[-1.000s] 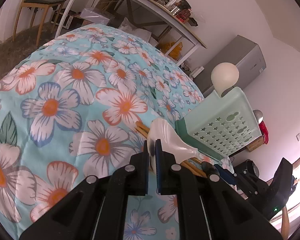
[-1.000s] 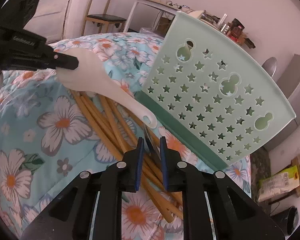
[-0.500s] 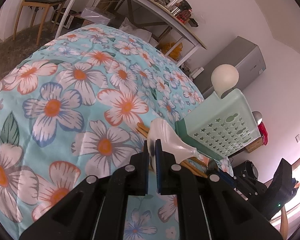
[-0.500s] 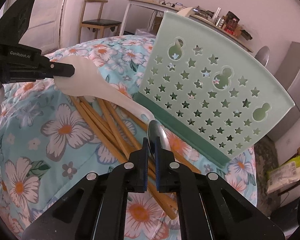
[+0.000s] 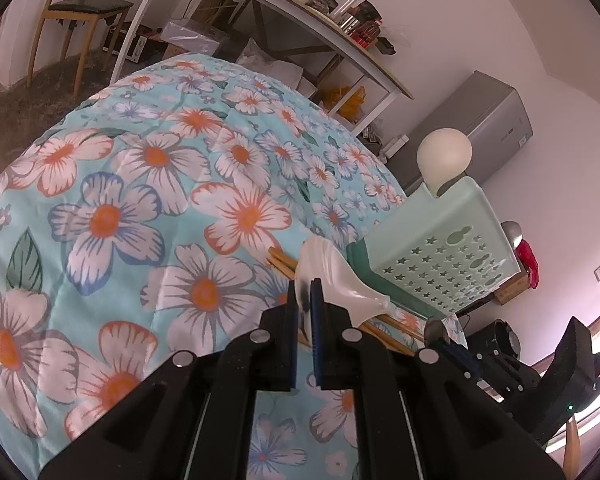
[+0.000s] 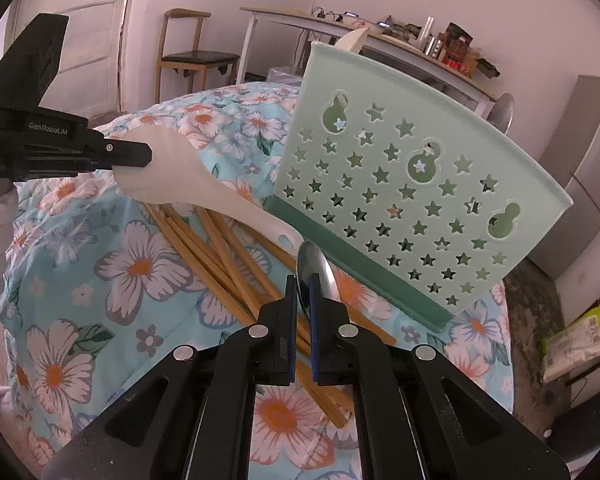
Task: Organize utensils
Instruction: 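Lower both spoons into the green holder and open both tools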
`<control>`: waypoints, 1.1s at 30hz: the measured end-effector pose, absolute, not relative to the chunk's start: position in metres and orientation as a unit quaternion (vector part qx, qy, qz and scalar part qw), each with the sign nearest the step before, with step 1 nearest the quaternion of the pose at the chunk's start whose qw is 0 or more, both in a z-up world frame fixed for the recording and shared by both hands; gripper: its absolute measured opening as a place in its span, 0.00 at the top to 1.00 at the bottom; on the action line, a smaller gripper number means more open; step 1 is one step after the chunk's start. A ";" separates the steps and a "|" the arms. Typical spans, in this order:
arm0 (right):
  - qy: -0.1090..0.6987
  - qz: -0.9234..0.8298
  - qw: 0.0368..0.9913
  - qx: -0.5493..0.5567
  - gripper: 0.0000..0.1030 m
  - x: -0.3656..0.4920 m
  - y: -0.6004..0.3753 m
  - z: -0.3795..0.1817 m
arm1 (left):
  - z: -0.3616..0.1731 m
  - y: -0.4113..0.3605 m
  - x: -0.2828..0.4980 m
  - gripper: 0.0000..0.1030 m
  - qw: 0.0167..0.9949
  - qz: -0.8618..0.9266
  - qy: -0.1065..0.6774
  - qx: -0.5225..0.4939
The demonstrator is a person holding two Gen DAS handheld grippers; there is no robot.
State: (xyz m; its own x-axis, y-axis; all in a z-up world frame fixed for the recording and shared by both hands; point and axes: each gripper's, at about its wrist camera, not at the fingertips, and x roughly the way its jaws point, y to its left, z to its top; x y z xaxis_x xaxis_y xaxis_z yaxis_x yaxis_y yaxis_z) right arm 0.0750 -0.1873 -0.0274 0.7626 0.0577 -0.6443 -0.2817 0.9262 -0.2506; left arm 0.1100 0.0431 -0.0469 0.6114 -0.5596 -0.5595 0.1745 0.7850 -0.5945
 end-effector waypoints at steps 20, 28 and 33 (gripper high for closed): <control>0.279 0.105 0.954 -0.039 0.99 0.045 -0.246 0.027 | 0.013 0.025 0.079 0.98 0.908 -0.234 0.302 -0.174; 0.246 0.119 0.960 0.059 0.99 0.026 -0.293 0.050 | 0.070 0.006 0.058 0.98 0.912 -0.298 0.236 -0.155; 0.225 0.127 0.961 0.098 0.99 0.014 -0.314 0.057 | 0.112 -0.016 0.055 0.98 0.908 -0.341 0.192 -0.146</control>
